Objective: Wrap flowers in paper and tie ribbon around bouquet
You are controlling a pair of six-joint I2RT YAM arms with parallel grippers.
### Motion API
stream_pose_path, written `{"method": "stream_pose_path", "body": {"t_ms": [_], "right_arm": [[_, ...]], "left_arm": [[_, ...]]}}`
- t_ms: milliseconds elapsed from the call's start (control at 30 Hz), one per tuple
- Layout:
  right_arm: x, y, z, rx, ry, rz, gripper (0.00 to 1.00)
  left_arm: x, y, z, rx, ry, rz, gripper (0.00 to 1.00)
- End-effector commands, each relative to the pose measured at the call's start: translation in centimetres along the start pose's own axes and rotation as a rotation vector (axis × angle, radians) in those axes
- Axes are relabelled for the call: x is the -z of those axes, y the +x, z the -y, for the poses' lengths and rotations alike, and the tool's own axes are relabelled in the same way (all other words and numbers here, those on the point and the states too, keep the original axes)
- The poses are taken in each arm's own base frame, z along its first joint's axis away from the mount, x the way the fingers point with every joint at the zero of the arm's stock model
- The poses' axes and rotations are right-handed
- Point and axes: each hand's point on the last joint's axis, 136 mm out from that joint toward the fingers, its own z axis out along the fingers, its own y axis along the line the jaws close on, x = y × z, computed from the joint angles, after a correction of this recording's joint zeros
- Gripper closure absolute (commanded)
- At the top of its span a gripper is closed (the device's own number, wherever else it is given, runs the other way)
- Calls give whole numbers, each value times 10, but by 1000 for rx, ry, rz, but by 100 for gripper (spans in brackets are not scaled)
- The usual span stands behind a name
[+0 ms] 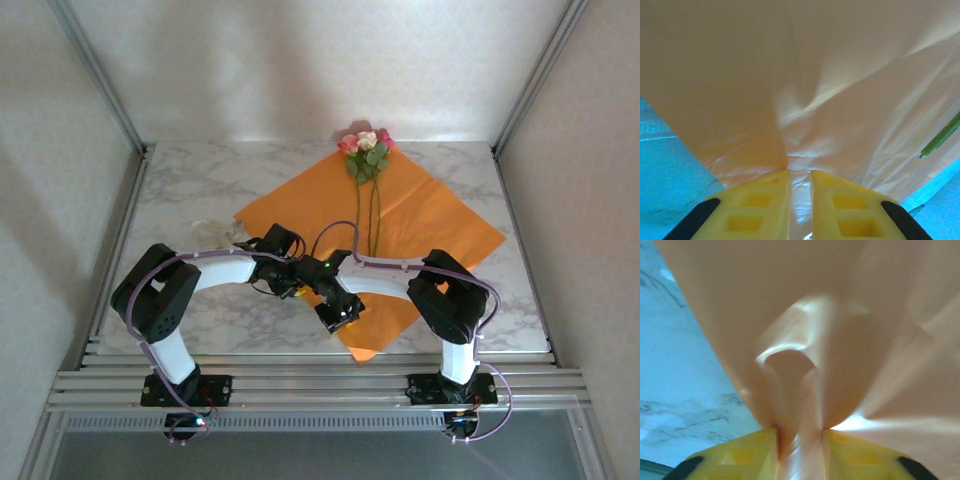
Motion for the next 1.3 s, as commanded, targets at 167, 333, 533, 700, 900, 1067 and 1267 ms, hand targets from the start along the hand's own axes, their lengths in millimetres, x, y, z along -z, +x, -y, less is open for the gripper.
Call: {"method": "stream_pose_path", "body": {"t_ms": [167,333,533,700,900,1067,1267], "right_arm": [[-8,-2,5,31,33,-27,93],[7,-6,2,23,-49,-41,100],[21,-5,-6,23,-219,-84,100],[35,-7,-9,10,-329,-116,100],[48,-10,-9,-16,-418,-138,100],[56,-13,-5,-51,-448,-137,100],[63,-15,-3,-70,-468,-145,100]], "left_arm": [[12,-6,1,2,-15,39,81],[31,12,1,82,13,23,62],[37,28,8,200,124,-31,53],[24,33,10,219,124,-82,51],[18,33,9,240,128,-75,46],[13,37,7,231,108,-84,44],[16,36,2,218,96,-44,36]]}}
